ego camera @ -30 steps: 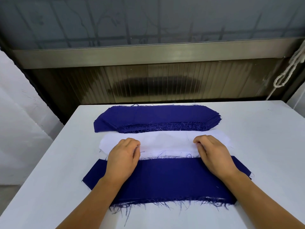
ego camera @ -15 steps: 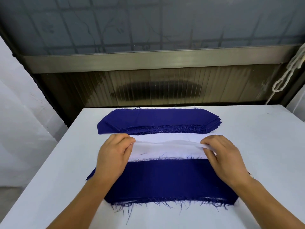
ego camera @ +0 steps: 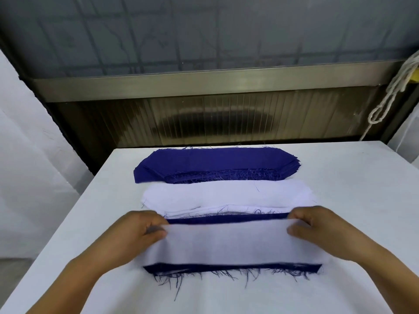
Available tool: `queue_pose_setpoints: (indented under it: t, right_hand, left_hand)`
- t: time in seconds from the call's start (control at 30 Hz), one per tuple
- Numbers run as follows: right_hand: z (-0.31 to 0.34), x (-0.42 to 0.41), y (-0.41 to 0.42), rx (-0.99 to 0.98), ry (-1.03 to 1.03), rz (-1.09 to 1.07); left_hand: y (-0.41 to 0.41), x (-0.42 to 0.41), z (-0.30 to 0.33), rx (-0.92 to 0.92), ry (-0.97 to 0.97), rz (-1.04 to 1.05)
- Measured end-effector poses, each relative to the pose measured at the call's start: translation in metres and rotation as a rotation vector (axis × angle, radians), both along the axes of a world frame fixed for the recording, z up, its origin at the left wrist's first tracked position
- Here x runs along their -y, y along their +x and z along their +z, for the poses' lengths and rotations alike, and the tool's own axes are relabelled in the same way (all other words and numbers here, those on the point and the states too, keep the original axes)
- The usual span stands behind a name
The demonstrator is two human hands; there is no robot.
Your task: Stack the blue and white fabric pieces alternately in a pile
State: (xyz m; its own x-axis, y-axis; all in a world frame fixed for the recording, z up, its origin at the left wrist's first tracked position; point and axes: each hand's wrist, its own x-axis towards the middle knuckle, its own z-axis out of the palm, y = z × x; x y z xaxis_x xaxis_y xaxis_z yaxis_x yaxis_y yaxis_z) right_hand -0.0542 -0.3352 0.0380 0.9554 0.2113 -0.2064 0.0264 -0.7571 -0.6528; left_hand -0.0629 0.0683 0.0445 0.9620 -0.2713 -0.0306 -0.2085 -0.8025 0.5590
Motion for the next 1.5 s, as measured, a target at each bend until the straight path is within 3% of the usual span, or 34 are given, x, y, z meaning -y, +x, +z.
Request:
queue_pose_setpoints:
  t: [0.07,0.17,0.27,0.43,0.6,1.5]
  right_hand:
    - [0.007,-0.005,0.005,0.218,0.02,-0.073]
    - [0.01,-0.012,0.006,0.711,-0.049,-0.104]
    - [-0.014,-0.011,0.002,1.028,-0.123,0.013]
    - [-0.068,-0.003,-0.016,0.941,-0.22,0.18]
    - [-0.073,0.001,-0.019,0.882,-0.204,0.175]
    - [-0.077,0.004,-0.024,0.906,-0.167,0.141]
  left_hand:
    - [0.01,0.0,0.007,0.192,-0.015,0.064]
    - [0.016,-0.004,0.017,0.526,0.019,0.12]
    - [0.009,-0.008,0.003,0.656,0.067,0.102]
    - [-0.017,-0.009,-0.05,0.527,0.139,-0.045]
    - [-0.026,-0.011,-0.069,0.402,0.1,-0.011]
    - [-0.027,-0.006,-0.073,0.449,0.066,-0.059]
